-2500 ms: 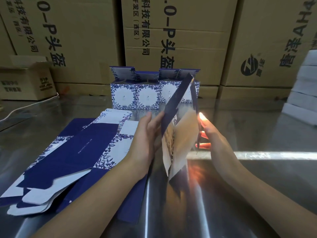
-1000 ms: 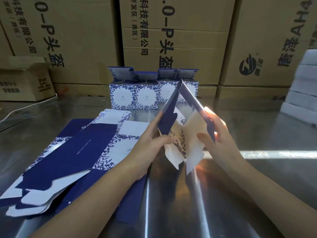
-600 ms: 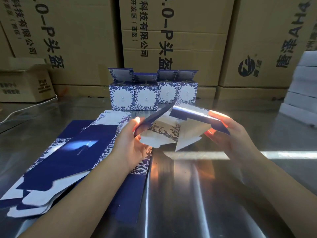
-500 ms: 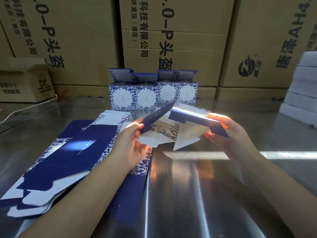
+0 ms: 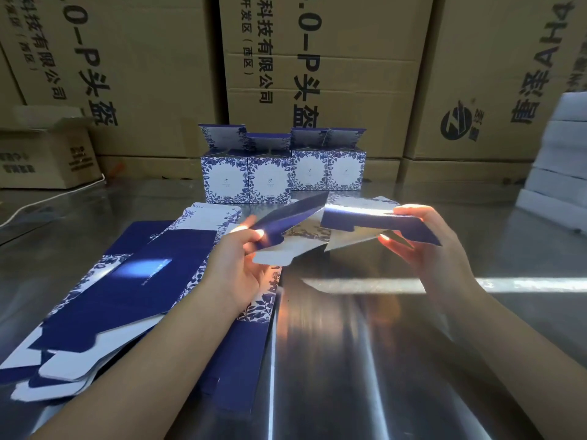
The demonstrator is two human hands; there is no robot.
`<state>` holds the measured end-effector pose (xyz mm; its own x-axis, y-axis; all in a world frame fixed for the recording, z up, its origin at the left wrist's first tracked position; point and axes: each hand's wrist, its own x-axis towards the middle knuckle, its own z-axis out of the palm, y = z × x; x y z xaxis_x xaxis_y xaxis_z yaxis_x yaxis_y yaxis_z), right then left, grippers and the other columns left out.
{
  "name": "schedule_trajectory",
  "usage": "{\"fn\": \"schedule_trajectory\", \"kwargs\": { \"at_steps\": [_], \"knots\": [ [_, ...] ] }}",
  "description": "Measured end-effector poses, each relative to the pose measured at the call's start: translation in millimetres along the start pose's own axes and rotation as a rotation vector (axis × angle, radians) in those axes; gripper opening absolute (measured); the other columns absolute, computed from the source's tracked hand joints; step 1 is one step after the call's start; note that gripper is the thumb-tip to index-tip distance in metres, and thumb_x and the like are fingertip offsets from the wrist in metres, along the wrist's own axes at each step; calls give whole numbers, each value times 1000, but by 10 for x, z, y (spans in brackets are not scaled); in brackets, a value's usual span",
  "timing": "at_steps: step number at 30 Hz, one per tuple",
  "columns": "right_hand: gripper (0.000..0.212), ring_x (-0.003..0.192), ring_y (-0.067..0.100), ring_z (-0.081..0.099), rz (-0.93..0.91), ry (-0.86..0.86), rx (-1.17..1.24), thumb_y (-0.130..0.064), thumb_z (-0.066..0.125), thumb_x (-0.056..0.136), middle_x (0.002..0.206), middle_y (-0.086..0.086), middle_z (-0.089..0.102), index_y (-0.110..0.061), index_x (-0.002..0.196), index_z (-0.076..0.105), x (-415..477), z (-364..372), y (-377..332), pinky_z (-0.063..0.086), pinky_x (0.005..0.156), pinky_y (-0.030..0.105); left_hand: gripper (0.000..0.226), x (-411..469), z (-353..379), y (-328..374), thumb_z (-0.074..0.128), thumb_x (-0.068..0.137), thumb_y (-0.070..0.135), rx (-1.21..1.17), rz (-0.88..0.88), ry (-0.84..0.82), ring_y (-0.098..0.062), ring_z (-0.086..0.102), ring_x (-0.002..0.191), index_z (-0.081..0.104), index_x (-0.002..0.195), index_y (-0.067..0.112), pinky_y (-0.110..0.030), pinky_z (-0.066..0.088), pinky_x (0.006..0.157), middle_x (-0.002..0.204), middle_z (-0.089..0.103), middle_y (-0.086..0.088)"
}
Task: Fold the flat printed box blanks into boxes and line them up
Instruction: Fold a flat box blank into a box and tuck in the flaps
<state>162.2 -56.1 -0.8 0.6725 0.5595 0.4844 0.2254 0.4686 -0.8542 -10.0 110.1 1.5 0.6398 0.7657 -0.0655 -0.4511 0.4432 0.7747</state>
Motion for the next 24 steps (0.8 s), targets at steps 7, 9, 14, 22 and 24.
{"fn": "schedule_trajectory", "kwargs": {
  "at_steps": [7, 9, 14, 22, 24],
  "knots": [
    [35, 95, -1, 64, 31, -75, -223, -8, 45, 96, 103, -26, 66, -36, 107, 63, -34, 93, 9, 55, 85, 35, 39, -51, 34, -37, 47, 91, 13, 82, -43, -177, -18, 49, 90, 52, 129, 23, -26, 44, 67, 104, 55, -3],
    [39, 98, -3, 62, 32, -116, -243, -10, 49, 92, 108, -29, 63, -42, 110, 59, -55, 109, 27, 56, 83, 33, 37, -78, 53, -48, 45, 93, 23, 195, -23, -240, -12, 49, 78, 53, 130, 25, -24, 44, 60, 100, 53, -3],
    [45, 114, 1, 56, 52, -212, -300, -15, 46, 87, 118, -32, 54, -47, 119, 48, -114, 184, 57, 53, 80, 20, 52, -140, 96, -62, 24, 97, 49, 332, -42, -402, 0, 58, 55, 52, 134, 25, -16, 46, 50, 79, 67, 11],
    [75, 127, -2, 44, -27, -375, -388, -9, 42, 76, 141, -26, 43, -46, 140, 36, -283, 296, 46, 42, 101, 36, 77, -299, 216, -148, 17, 84, 65, 357, -53, -619, -11, 40, 134, 41, 142, 20, -25, 51, 84, 145, 46, 6],
    [76, 132, 0, 39, -34, -408, -389, -8, 43, 76, 147, -21, 39, -38, 145, 32, -294, 312, 46, 44, 96, 25, 79, -309, 222, -160, 19, 81, 67, 341, -44, -633, -13, 35, 137, 41, 142, 22, -35, 45, 97, 145, 44, 9]
  ]
}}
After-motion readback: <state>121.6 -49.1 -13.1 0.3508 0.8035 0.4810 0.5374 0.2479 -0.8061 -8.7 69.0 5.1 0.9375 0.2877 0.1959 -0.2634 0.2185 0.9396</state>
